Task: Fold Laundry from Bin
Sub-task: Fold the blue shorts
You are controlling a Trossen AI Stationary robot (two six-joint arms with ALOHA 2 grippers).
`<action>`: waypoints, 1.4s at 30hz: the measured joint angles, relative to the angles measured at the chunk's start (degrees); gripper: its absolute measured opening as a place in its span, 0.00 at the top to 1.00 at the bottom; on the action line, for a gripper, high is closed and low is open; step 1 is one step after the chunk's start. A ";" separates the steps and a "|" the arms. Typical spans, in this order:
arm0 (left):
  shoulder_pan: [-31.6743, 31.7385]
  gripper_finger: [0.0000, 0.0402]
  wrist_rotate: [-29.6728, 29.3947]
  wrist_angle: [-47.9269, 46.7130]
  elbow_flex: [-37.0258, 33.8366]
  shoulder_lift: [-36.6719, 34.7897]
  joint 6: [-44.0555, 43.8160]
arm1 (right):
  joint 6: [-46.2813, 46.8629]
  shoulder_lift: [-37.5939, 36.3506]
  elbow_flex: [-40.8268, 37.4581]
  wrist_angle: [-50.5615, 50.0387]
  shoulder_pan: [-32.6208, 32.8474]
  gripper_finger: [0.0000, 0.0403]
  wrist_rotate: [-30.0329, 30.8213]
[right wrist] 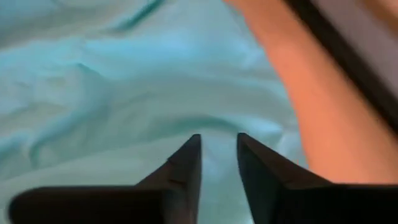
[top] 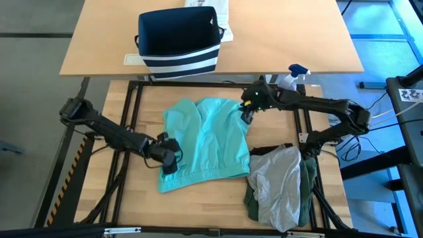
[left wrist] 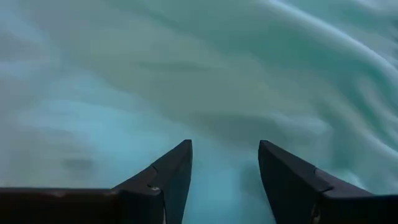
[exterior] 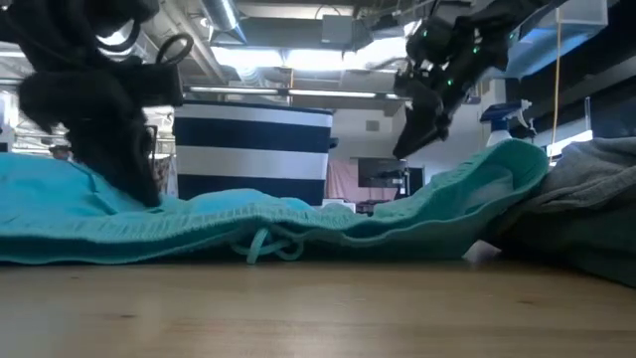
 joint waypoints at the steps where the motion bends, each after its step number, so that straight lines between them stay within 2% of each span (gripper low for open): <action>1: -0.30 0.57 2.78 1.08 -0.05 1.01 -0.43 | 0.39 0.61 0.00 -0.59 -0.94 0.77 -1.35; 4: -1.34 0.58 8.80 2.75 -0.06 3.75 -4.05 | 1.71 3.18 0.00 -2.26 -2.88 0.87 -5.30; 8: -2.04 0.59 15.37 -0.27 0.02 5.38 -10.22 | 2.23 7.82 0.00 -3.98 -3.97 0.98 -7.59; 13: -1.99 0.59 21.45 -9.73 0.29 4.59 -16.38 | 3.49 13.98 -0.04 -8.85 -6.44 0.96 -7.87; 19: -1.76 0.59 23.84 -22.42 0.56 3.85 -20.49 | 0.77 17.54 0.18 -9.83 -11.12 0.98 -8.14; 21: -1.39 0.59 23.93 -25.31 1.89 2.68 -21.31 | 0.20 17.48 1.34 -10.25 -13.09 0.99 -10.40; 23: -0.77 0.59 21.76 -28.74 5.05 0.94 -21.37 | -0.16 16.76 2.81 -11.42 -14.97 0.99 -15.37; 26: 0.80 0.59 15.19 -35.15 13.22 -2.34 -22.44 | -1.03 15.52 6.22 -13.42 -16.54 0.97 -21.02; 31: 5.07 0.59 -1.26 -48.42 25.65 -6.08 -24.39 | 0.59 15.14 13.67 -15.80 -16.17 0.95 -25.66; 33: 9.12 0.59 -4.68 -53.10 26.91 -7.29 -24.98 | 1.91 15.16 16.47 -14.05 -14.88 0.94 -26.03; 37: 19.79 0.59 -4.83 -52.94 25.09 -10.02 -19.68 | 6.55 15.27 21.50 -12.86 -11.00 0.92 -22.66; 42: 33.91 0.59 -2.72 -49.52 20.33 -10.02 -8.20 | 14.59 15.27 24.00 -3.57 -6.59 0.91 -19.95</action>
